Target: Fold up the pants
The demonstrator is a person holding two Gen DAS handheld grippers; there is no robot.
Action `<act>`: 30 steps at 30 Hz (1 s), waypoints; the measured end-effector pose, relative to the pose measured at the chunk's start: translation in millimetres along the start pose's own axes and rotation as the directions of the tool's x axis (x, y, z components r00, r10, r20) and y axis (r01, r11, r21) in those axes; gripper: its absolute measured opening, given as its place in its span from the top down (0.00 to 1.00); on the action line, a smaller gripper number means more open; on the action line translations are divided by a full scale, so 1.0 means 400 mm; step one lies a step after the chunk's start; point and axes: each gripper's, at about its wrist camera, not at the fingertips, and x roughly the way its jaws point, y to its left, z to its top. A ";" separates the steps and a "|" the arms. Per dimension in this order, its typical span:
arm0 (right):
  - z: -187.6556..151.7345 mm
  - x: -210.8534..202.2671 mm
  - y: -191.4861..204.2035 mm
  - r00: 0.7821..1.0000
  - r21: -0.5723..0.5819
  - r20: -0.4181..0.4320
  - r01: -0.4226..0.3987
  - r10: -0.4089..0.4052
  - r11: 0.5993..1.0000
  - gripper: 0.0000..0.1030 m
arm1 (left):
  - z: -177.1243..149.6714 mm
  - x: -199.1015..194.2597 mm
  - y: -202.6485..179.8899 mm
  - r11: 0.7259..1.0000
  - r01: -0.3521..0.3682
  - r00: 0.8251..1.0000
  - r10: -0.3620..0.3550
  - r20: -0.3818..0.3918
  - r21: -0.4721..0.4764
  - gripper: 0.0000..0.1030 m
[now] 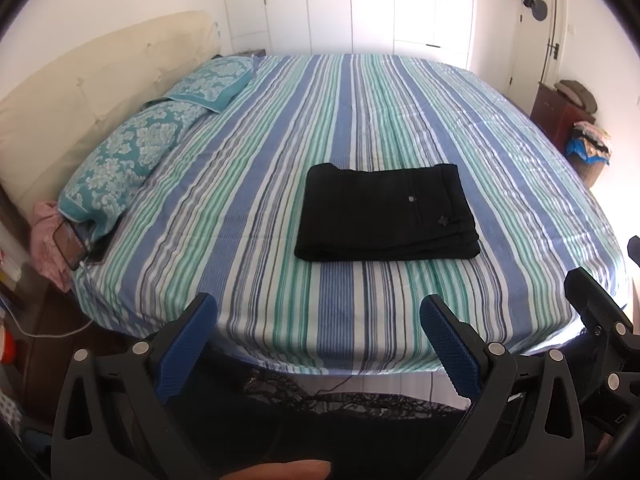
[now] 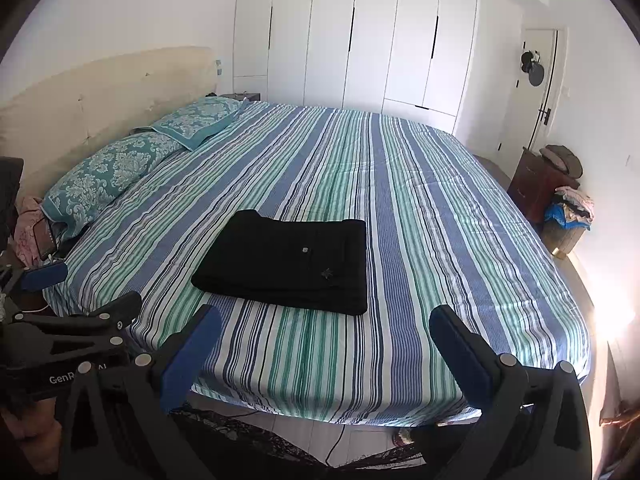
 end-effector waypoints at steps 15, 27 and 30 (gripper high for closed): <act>0.001 0.011 0.003 1.000 -0.008 -0.013 0.010 -0.010 1.000 0.00 | 0.001 0.008 0.013 1.000 -0.002 1.000 0.002 -0.001 -0.003 0.01; 0.000 0.025 0.004 1.000 -0.017 -0.026 0.007 -0.007 1.000 0.00 | -0.003 0.024 0.010 0.999 0.036 0.999 -0.036 -0.024 -0.014 0.01; -0.002 0.026 0.003 1.000 -0.017 -0.026 0.006 -0.006 1.000 0.00 | -0.004 0.026 0.009 1.000 0.021 1.000 -0.021 -0.023 -0.011 0.01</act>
